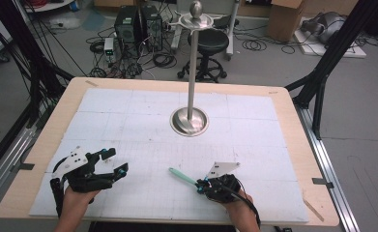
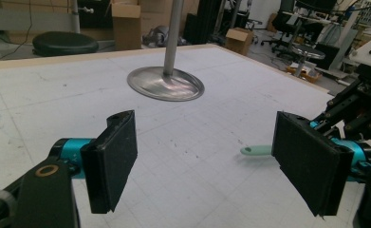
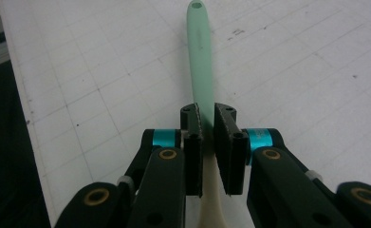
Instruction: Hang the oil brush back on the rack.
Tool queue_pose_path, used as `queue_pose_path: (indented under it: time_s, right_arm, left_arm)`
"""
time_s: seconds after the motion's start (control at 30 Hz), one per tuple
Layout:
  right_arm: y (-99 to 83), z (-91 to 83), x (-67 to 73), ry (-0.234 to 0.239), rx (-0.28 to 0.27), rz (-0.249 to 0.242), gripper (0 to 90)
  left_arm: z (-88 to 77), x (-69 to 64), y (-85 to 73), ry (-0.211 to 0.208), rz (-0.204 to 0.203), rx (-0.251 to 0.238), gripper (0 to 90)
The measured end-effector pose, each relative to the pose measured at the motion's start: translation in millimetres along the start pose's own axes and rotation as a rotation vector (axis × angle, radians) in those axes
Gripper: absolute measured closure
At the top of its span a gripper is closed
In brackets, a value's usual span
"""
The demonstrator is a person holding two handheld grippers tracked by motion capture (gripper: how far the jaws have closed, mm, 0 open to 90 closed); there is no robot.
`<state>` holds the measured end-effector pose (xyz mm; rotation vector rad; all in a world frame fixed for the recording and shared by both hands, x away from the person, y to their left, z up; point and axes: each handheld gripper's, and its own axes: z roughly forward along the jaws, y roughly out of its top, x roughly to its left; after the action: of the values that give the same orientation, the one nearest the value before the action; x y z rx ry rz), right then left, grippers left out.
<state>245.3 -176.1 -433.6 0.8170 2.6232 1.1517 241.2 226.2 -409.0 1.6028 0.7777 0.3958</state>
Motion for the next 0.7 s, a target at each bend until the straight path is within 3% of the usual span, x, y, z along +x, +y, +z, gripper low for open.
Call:
queue_pose_path:
  time_s: [0.3, 0.57, 0.7]
  right_arm:
    - [1.7, -10.8, -0.9, 0.016, -0.068, 0.025, 82.6]
    - [5.6, -22.1, -0.3, 0.051, -0.167, 0.042, 82.5]
    - [5.5, -24.3, -0.7, 0.077, -0.203, 0.042, 82.5]
  left_arm:
    - [-0.2, -0.9, 1.0, -0.020, -0.002, -0.004, 24.8]
    - [4.9, -6.1, 0.2, -0.075, 0.015, 0.004, 26.1]
    - [6.3, -8.9, 3.7, -0.150, 0.012, -0.031, 26.2]
